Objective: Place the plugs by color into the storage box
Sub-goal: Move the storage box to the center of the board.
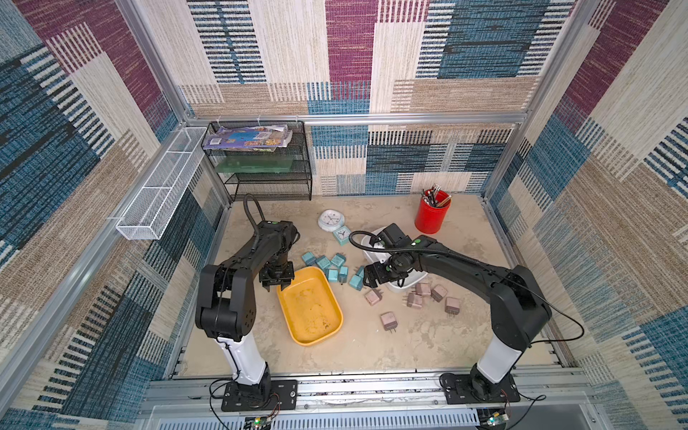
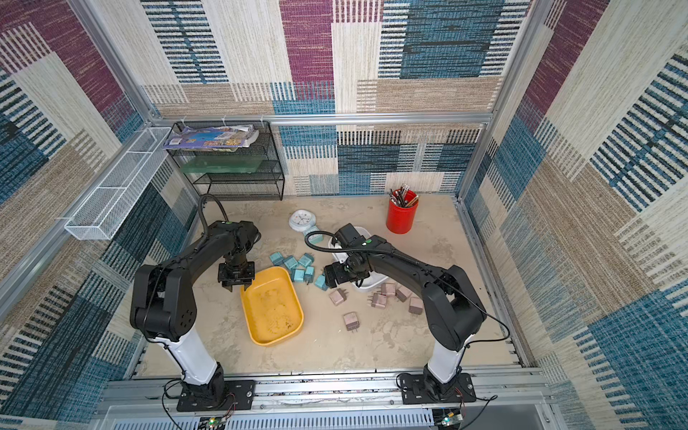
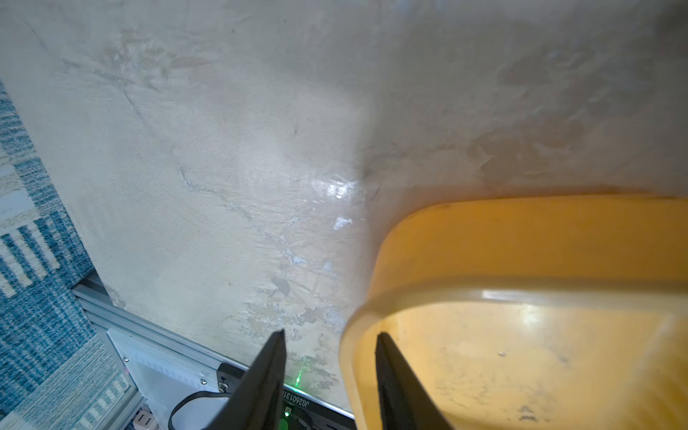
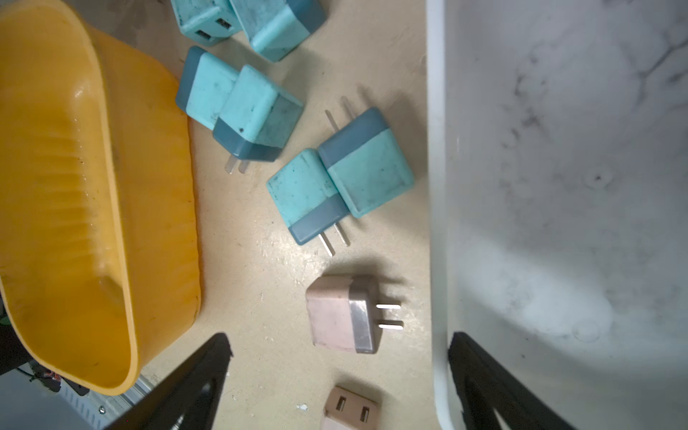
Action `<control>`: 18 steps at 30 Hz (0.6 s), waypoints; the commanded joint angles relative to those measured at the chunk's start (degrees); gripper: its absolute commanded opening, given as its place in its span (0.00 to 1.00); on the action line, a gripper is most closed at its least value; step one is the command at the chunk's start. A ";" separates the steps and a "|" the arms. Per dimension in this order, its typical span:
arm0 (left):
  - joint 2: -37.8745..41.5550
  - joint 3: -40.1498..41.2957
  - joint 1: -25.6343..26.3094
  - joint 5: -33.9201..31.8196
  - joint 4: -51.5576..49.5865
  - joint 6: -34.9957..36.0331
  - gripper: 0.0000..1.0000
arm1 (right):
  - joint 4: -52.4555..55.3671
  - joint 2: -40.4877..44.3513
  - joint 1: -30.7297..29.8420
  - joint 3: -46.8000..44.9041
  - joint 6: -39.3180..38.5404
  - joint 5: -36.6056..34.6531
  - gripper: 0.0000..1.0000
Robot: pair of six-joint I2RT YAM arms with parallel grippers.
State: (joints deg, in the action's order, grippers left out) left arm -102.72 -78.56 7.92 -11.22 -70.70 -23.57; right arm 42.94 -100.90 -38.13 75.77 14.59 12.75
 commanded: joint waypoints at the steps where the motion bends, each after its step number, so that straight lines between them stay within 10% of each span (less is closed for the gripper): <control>1: 1.74 -1.07 -1.98 5.57 0.16 3.17 0.52 | 2.63 -1.80 -2.37 2.66 6.56 -2.38 0.94; 18: 10.46 5.32 -3.88 19.00 4.43 4.42 0.68 | 5.29 -6.68 -0.35 1.91 14.41 -13.99 0.85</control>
State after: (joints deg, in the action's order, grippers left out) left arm -92.25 -73.58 4.14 4.23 -67.44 -20.60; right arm 47.88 -106.67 -40.07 76.90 30.72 2.76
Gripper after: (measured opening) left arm 0.677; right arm 0.854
